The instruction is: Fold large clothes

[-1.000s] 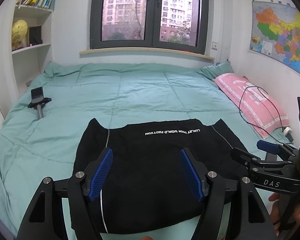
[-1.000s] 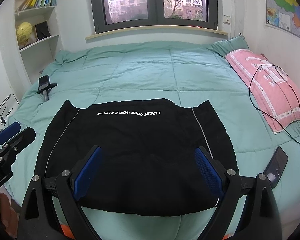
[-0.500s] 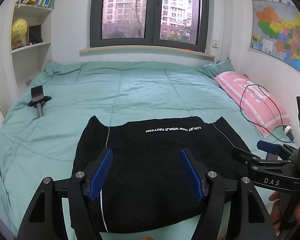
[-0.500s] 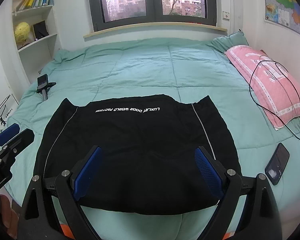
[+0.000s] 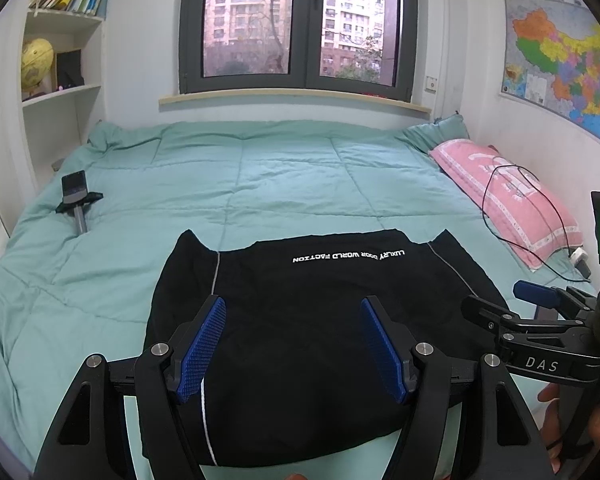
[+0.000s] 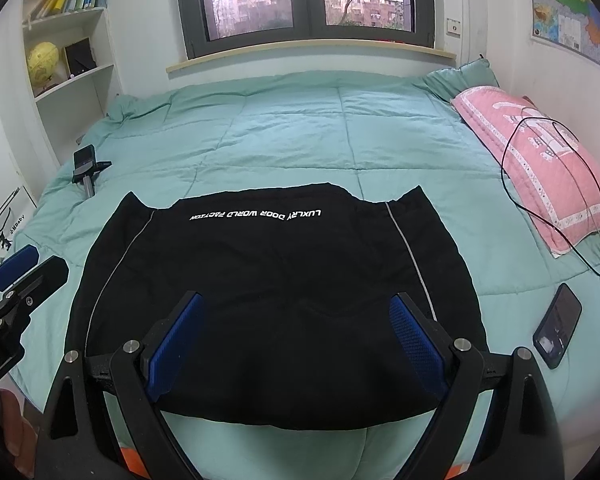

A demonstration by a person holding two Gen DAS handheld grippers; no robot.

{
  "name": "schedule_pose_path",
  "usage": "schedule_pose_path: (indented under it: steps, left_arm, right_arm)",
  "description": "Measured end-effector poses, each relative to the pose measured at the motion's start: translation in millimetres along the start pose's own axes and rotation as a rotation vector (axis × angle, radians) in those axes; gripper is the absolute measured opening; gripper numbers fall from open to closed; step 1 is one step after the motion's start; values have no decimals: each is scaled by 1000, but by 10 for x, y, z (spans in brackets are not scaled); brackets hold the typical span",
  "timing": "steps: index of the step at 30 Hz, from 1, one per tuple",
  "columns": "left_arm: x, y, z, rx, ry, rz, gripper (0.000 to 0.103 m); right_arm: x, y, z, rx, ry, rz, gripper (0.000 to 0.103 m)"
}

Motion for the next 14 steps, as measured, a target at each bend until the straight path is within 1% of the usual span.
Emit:
schedule_pose_path:
  steps: [2,5,8,12,14]
  left_arm:
    - [0,4,-9,4,0,-7,71]
    - [9,35,-6,35,-12,-20,71]
    - [24,113,0,51,-17,-4,71]
    - [30,172,73,60,-72,6,71]
    - [33,168,83,61,-72,-8,71]
  right_arm:
    - [-1,1,-7,0,2,3,94]
    - [-6,7,-10,0,4,4,94]
    - [-9,-1,-22,1,7,0,94]
    - [-17,11,-40,1,12,7,94]
    - [-17,17,-46,-2,12,12,94]
Point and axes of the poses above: each gripper's, at about its wrist camera, not at the fingertips, and z roughly against the way its jaws point, y to its left, x to its top, the point moved 1 cm from there along -z, roughly the way its jaws point, and after that the axes turned 6 degrees about x, right-handed, at the moved point
